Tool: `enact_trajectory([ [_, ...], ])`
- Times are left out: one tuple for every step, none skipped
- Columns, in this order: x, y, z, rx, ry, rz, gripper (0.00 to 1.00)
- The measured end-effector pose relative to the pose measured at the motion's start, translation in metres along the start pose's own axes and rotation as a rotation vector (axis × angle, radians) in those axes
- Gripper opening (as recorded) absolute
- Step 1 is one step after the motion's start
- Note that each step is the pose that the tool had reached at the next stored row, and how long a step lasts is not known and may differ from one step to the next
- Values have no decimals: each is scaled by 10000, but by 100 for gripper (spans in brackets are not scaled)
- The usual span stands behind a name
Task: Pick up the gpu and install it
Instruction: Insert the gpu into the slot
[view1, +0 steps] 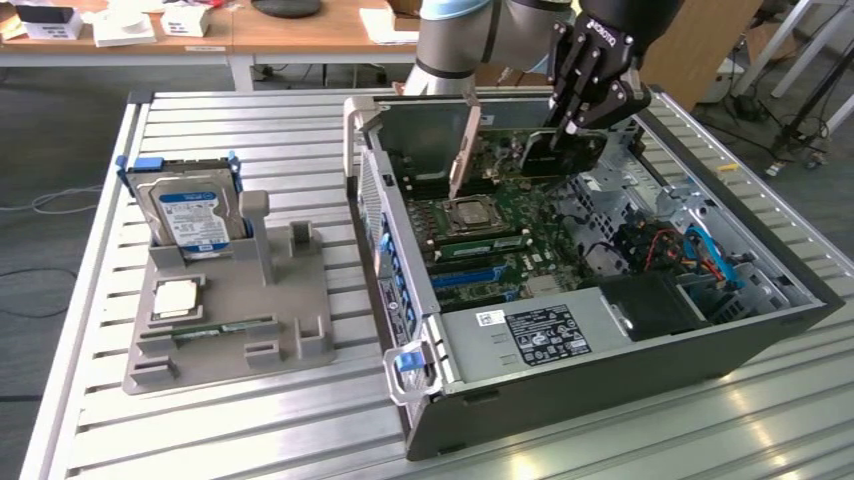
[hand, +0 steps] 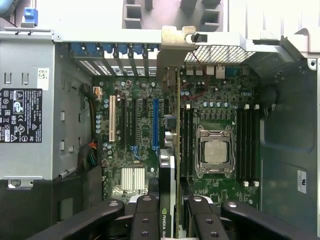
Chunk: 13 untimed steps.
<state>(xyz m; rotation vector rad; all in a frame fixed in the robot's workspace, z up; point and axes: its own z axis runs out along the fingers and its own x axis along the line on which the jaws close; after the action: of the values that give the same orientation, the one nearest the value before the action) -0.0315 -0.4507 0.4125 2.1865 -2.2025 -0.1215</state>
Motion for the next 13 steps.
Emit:
enact_trajectory([
  [0,-1,4,1,-3,0,27],
  [0,-1,10,2,-5,0,27],
  [1,-1,16,1,-3,0,27],
  [0,-2,22,0,-2,0,27],
  [1,-2,28,1,-2,0,27],
  [1,-3,35,0,-3,0,27],
  [1,-3,43,0,-3,0,27],
  [2,-4,54,1,-4,0,27],
  [3,-6,71,1,-4,0,27],
  [3,-7,89,0,-2,0,27],
  [3,-9,107,1,-4,0,27],
  [4,-10,125,1,-4,0,27],
  [4,-11,143,0,-3,0,27],
])
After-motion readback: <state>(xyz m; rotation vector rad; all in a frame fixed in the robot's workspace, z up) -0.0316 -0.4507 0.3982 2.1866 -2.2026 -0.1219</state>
